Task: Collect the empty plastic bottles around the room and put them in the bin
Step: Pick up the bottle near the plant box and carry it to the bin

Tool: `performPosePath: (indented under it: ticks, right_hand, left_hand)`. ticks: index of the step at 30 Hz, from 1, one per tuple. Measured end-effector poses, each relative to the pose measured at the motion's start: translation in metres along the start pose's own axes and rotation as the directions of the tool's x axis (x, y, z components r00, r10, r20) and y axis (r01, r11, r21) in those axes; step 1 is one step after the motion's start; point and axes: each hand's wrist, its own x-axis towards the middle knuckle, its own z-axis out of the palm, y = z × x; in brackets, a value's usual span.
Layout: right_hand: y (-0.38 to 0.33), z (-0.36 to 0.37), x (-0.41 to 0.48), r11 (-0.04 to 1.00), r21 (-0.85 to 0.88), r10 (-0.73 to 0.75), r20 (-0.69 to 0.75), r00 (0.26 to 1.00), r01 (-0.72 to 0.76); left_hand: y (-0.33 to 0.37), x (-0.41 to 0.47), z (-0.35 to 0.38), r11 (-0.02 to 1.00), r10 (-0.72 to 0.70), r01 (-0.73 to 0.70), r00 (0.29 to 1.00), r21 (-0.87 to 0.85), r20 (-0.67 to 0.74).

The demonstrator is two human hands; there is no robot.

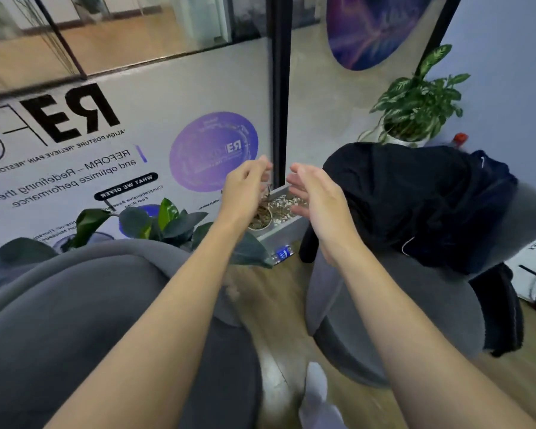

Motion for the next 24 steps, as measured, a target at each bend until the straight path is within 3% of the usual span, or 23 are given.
performPosePath:
  ticks: [6,12,19,24]
  right_hand:
    - [0.053,0.012,0.13,0.975,0.055,0.211,0.048,0.976,-0.213]
    - [0.149,0.04,0.231,0.895,0.108,0.437,-0.004,0.9,-0.434]
    - [0.301,0.077,0.331,0.687,0.278,0.716,-0.107,0.689,-0.671]
    - [0.431,0.085,0.372,0.507,0.375,0.859,-0.147,0.491,-0.776]
  left_hand:
    - [-0.044,0.117,0.032,0.982,-0.185,0.186,0.983,0.035,-0.017]
    - [-0.14,0.232,0.051,0.918,-0.395,0.396,0.918,0.015,-0.041]
    - [-0.3,0.322,0.078,0.794,-0.606,0.604,0.795,0.07,0.005]
    - [-0.434,0.352,0.108,0.693,-0.72,0.689,0.675,0.212,0.158]
